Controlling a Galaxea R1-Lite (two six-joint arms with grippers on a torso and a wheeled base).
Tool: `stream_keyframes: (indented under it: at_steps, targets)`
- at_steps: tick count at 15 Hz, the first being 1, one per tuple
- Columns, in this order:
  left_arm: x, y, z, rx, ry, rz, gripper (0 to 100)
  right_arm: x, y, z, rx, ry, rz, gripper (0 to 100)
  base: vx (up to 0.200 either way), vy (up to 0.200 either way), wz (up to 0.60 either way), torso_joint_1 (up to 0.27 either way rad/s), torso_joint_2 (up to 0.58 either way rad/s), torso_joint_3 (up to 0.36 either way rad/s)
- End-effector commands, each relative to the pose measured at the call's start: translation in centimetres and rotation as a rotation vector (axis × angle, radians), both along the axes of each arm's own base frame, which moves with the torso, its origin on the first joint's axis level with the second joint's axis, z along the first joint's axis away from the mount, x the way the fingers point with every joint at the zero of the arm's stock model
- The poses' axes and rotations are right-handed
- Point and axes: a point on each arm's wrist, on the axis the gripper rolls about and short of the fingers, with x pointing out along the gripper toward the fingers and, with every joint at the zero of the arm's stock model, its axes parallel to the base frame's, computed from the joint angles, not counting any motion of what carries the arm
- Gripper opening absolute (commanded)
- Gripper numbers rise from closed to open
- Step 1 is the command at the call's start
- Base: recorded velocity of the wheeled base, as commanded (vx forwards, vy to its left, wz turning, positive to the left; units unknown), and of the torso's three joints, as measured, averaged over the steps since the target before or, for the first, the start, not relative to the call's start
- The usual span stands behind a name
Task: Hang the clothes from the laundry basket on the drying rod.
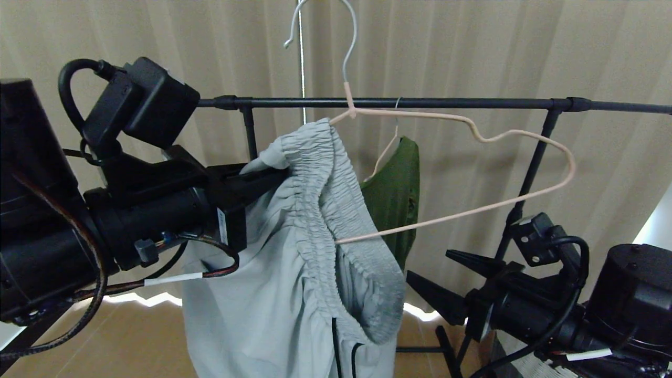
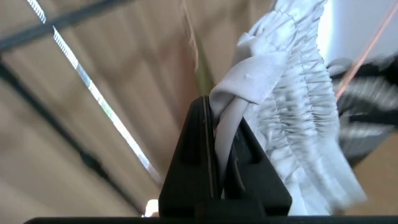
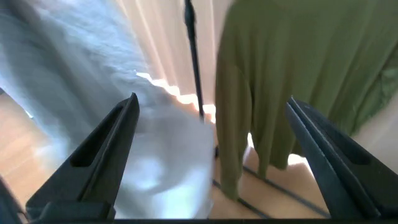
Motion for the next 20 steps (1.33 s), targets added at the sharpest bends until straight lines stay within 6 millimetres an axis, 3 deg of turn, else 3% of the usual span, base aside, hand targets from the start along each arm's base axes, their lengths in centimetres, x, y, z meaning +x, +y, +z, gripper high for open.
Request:
stream_keyframes:
  at_steps: [1,11,15,20]
  targets:
    - [-0.1,-0.5,0.0,-0.005,-0.005,-0.024,0,0.4,0.1,-0.9,-0.023,0.030,-0.005,100,0.000,0.000,0.00,0.000,0.00,0.000]
    - [2.5,-1.3,-2.0,0.035,0.040,0.056,0,-0.5,-0.2,0.4,0.023,-0.023,0.011,100,0.000,0.000,0.00,0.000,0.00,0.000]
    - [2.2,-1.8,-1.7,0.030,0.032,0.036,0,-0.8,0.7,-0.5,0.006,0.000,0.053,100,0.000,0.000,0.00,0.000,0.00,0.000]
    - [2.0,-2.1,-1.2,-0.013,-0.014,0.018,0,0.8,1.4,-2.9,-0.014,0.014,0.028,100,0.000,0.000,0.00,0.000,0.00,0.000]
